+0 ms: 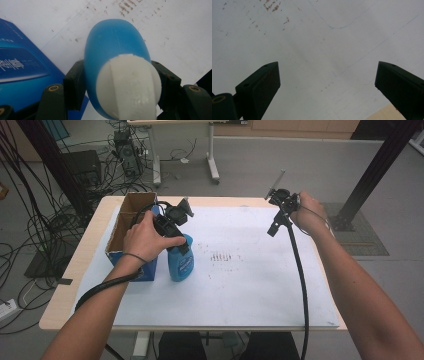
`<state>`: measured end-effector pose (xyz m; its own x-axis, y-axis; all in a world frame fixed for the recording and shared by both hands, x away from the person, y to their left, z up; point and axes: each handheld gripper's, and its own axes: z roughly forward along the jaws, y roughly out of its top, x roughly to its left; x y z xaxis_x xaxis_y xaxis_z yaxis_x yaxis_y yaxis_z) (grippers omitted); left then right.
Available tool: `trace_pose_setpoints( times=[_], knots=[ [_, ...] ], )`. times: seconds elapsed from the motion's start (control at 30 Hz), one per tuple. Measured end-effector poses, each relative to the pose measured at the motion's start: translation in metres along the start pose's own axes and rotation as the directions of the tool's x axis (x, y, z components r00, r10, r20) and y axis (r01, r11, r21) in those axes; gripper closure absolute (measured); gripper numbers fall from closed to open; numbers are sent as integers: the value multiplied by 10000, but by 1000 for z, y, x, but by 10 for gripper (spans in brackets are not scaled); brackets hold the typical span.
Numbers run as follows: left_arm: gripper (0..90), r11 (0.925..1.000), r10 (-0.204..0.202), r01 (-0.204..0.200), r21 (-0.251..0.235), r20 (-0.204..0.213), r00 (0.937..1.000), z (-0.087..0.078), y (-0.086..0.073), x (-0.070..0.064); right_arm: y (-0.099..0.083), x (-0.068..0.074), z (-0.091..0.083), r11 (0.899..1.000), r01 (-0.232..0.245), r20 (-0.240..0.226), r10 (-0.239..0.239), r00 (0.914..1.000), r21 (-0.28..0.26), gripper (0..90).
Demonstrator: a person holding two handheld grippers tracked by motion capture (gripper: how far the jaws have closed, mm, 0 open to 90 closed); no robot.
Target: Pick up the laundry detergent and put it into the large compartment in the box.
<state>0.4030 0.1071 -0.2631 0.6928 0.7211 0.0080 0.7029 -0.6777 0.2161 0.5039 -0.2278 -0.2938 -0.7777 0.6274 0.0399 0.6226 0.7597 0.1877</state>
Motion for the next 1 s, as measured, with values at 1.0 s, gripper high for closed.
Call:
trace_pose_setpoints(
  times=[1.0],
  knots=[
    [372,9963,-471,441,-732,-398,9981,-116,24,-18,4,7,0,9999,102,-78,-103,9999,-44,58]
  ],
)
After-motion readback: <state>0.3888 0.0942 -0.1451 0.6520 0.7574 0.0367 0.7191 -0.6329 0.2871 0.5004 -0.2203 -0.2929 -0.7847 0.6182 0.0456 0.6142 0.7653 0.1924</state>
